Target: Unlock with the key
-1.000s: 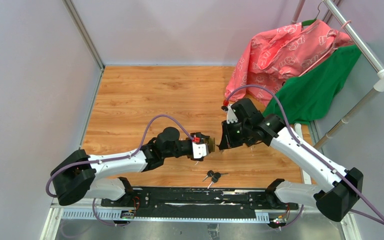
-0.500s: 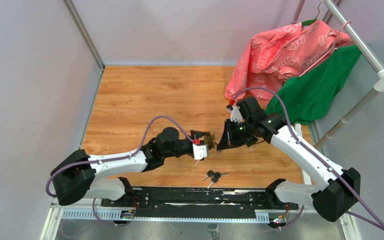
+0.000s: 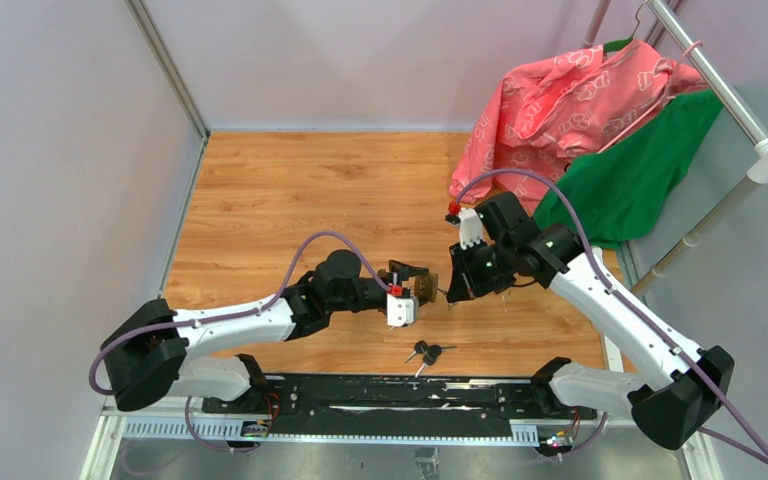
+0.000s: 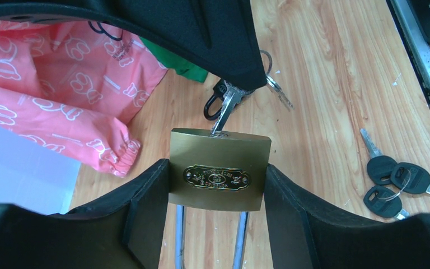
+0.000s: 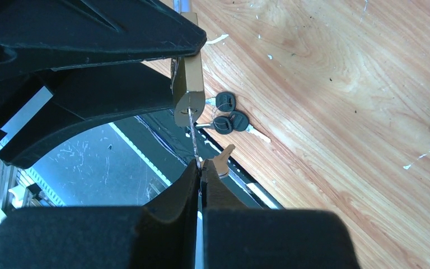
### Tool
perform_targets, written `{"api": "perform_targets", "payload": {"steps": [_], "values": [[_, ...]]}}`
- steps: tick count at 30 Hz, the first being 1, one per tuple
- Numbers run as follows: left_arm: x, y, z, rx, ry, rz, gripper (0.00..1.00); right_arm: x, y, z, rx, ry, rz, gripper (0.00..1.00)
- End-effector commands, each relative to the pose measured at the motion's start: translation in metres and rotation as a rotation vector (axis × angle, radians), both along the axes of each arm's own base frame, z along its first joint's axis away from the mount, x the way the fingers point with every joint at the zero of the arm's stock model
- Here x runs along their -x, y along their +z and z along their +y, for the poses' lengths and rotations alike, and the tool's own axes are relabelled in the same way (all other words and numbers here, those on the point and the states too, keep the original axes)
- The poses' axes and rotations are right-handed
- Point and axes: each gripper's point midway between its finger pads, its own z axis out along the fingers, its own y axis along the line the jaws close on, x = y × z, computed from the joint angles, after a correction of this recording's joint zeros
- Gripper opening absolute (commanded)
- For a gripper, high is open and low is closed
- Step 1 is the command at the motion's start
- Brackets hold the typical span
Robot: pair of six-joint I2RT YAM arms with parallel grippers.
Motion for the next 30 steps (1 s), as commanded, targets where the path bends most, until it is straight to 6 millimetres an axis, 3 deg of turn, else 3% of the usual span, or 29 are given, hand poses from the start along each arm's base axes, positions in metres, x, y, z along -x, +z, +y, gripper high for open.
{"api": "perform_targets", "payload": {"steps": [1,7,13,18,30], "values": [[0.009,0.030,-0.013,0.065,-0.071,-0.114,0.00,0.001,0.021,0.008,-0.057,0.042,-0.041,0.00],[-0.008,0.028,-0.005,0.056,0.009,-0.191,0.00,0.018,0.036,-0.003,-0.061,0.009,0.025,0.00],[-0.010,0.041,0.003,0.144,0.028,-0.207,0.00,0.035,0.047,-0.013,-0.092,0.003,0.053,0.00],[0.005,0.058,0.005,0.271,-0.039,-0.210,0.00,0.042,0.041,-0.016,-0.085,-0.006,0.079,0.00],[0.033,0.079,0.002,0.332,-0.174,-0.173,0.00,0.043,0.037,-0.011,-0.092,-0.020,0.132,0.00]]}}
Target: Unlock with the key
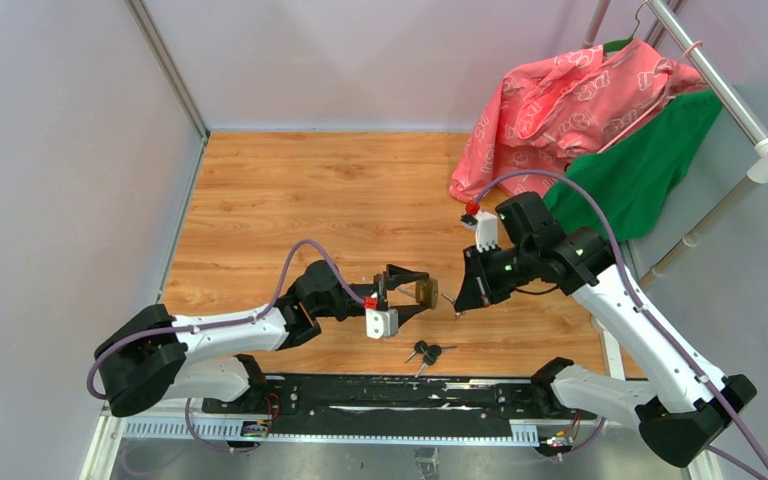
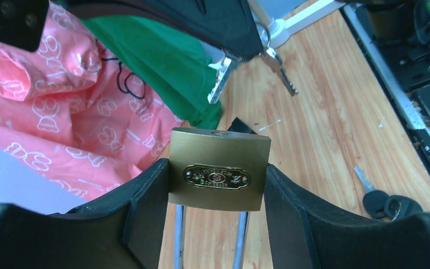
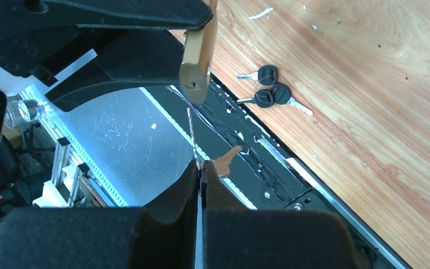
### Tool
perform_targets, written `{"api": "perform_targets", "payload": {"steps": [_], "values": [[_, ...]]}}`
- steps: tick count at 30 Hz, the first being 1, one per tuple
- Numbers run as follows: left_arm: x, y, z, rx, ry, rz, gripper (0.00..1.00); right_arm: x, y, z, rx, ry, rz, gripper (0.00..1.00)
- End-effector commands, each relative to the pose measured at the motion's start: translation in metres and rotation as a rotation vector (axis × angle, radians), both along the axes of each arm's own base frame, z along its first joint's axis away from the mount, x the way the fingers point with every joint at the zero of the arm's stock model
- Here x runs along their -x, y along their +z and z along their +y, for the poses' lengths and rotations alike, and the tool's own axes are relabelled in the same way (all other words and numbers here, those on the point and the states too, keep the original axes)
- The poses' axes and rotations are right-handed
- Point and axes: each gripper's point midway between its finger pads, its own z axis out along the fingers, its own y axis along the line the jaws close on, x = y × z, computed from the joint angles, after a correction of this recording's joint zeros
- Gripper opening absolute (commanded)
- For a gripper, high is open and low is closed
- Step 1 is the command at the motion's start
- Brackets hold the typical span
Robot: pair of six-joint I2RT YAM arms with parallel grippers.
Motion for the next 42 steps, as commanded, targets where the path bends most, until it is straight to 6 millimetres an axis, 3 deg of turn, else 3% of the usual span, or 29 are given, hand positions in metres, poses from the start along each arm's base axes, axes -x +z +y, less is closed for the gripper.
{"api": "perform_targets", "payload": {"steps": [1,9,14,19,23,33,38,42], "values": [[0.015,0.058,0.000,0.170,-0.078,-0.082,0.00,0.007,-0.003,-0.001,-0.007,0.000,0.045,0.00],[0.040,0.090,0.018,0.333,-0.188,-0.036,0.00,-0.004,0.009,-0.002,-0.082,0.017,-0.166,0.00],[0.052,0.098,0.020,0.358,-0.254,-0.021,0.00,-0.005,0.025,-0.006,-0.152,0.016,-0.329,0.00],[0.061,0.094,0.019,0.319,-0.308,-0.034,0.00,-0.003,0.030,-0.009,-0.181,0.028,-0.404,0.00],[0.055,0.082,0.013,0.223,-0.289,-0.078,0.00,-0.001,0.030,-0.010,-0.187,0.042,-0.424,0.00],[0.037,0.076,0.007,0.116,-0.209,-0.085,0.00,-0.005,0.031,-0.014,-0.186,0.026,-0.477,0.00],[-0.002,0.051,0.004,-0.060,0.005,0.061,0.00,-0.024,0.024,-0.023,-0.123,-0.077,-0.515,0.00],[-0.023,0.011,0.012,-0.231,0.167,0.222,0.00,-0.037,0.015,-0.028,-0.093,-0.146,-0.531,0.00]]}}
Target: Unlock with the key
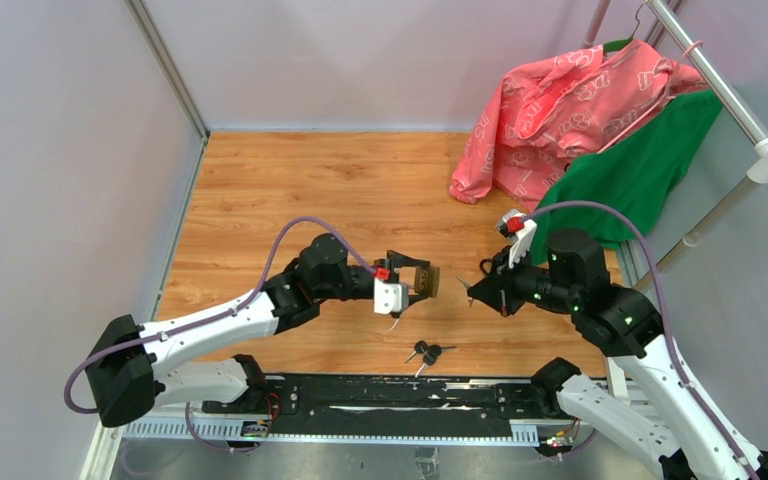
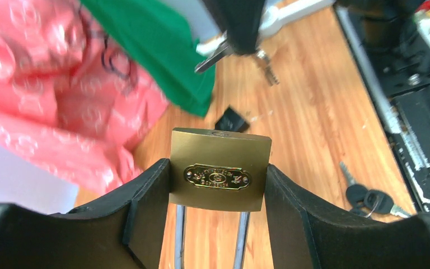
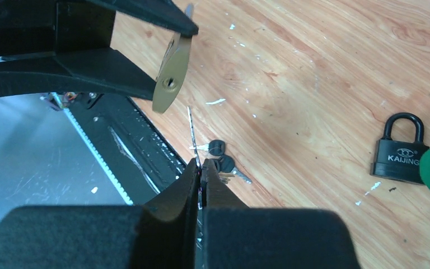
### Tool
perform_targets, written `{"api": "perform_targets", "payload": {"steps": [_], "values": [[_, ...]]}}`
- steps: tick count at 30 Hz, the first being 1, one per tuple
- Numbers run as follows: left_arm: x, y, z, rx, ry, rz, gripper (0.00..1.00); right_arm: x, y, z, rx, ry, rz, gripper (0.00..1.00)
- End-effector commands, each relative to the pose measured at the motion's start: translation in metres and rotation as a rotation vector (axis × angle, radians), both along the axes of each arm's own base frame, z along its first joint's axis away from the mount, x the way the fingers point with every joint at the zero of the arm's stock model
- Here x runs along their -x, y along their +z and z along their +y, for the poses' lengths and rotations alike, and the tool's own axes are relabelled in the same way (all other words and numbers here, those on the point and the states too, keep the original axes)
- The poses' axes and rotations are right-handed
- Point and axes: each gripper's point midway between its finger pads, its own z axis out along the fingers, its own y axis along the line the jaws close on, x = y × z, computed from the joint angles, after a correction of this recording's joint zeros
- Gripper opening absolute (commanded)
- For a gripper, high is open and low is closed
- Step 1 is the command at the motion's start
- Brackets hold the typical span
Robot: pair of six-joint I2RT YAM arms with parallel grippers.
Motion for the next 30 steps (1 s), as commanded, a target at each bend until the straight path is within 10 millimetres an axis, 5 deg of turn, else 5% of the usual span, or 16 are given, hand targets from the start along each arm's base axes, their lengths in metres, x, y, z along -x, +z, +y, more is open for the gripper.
{"api": "perform_targets", "payload": {"steps": [1,8,18,30], "values": [[-0.031,-0.039,0.013,-0.204,0.233,0.128,0.00,-0.023,-0.011,-0.009,0.022,-0.124,-0.030,0.00],[-0.033,-0.107,0.036,-0.428,0.378,0.315,0.00,-0.041,-0.020,-0.004,0.012,-0.180,-0.031,0.00],[-0.039,-0.190,0.066,-0.733,0.495,0.367,0.00,-0.057,-0.036,0.009,0.010,-0.185,0.007,0.00],[-0.044,-0.214,0.062,-0.826,0.481,0.369,0.05,-0.065,-0.044,0.008,0.040,-0.196,-0.005,0.00]]}}
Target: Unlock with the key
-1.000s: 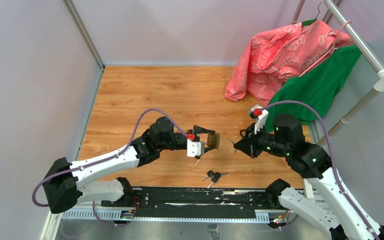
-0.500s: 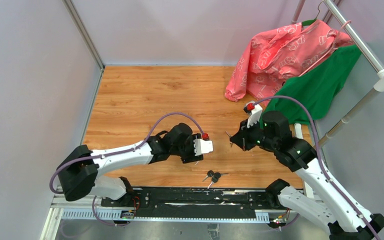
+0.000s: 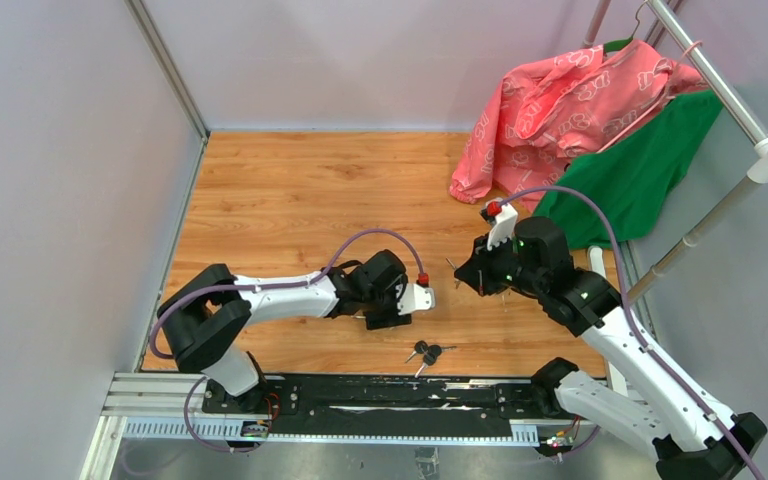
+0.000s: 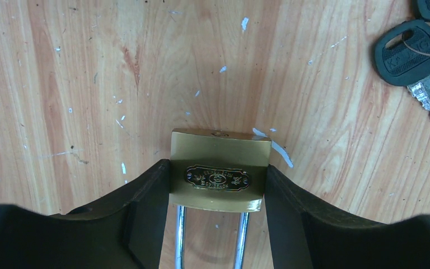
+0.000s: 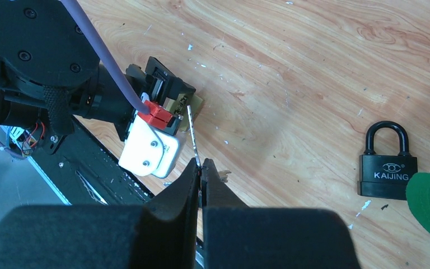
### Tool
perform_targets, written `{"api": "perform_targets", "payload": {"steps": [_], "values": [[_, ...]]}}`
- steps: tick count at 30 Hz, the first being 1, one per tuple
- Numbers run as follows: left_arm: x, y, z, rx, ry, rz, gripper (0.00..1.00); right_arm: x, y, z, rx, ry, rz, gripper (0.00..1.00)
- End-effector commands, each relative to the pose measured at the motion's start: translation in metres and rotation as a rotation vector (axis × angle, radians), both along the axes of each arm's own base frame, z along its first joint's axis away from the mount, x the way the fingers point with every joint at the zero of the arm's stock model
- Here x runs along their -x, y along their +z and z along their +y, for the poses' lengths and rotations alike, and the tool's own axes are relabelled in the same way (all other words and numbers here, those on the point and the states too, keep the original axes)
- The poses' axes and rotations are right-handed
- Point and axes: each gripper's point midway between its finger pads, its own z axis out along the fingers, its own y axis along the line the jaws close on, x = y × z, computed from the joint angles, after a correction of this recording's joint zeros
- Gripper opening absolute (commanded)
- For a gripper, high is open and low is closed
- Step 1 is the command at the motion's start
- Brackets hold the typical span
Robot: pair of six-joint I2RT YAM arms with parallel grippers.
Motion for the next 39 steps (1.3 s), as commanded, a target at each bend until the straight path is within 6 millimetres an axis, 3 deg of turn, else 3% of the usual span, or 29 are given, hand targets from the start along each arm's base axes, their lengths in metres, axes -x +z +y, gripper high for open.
{"api": "perform_targets", "payload": {"steps": [1,5,6,8,9,16,22,30,37,39], "values": [[-0.006,0.006,-0.006,-0.004,-0.017,-0.032,0.09,-0.007,-0.004,-0.004,0.015,-0.025,-0.021,0.00],[-0.008,0.007,-0.005,-0.007,-0.020,-0.042,0.43,-0.009,-0.001,-0.005,0.020,-0.029,-0.034,0.00],[-0.008,0.008,-0.005,-0.005,-0.020,-0.049,0.55,-0.010,-0.001,-0.005,0.021,-0.029,-0.037,0.00],[-0.011,0.013,-0.005,0.002,-0.015,-0.070,0.97,-0.011,0.002,-0.004,0.019,-0.029,-0.046,0.00],[-0.013,0.017,-0.005,0.014,-0.010,-0.086,1.00,-0.012,0.003,-0.004,0.016,-0.030,-0.049,0.00],[-0.021,0.079,-0.011,0.212,0.026,-0.223,1.00,-0.022,0.015,0.003,-0.022,-0.035,-0.090,0.00],[-0.027,0.153,-0.009,0.487,0.059,-0.429,1.00,-0.019,0.029,0.019,-0.077,0.042,-0.096,0.00],[-0.010,0.201,-0.004,0.753,-0.066,-0.686,1.00,0.025,0.044,0.050,-0.172,0.327,0.053,0.00],[0.020,0.224,-0.012,0.827,-0.269,-0.775,0.74,0.066,0.045,0.054,-0.209,0.428,0.333,0.00],[0.025,0.233,-0.012,0.843,-0.296,-0.796,0.72,0.070,0.038,0.052,-0.177,0.415,0.426,0.00]]}}
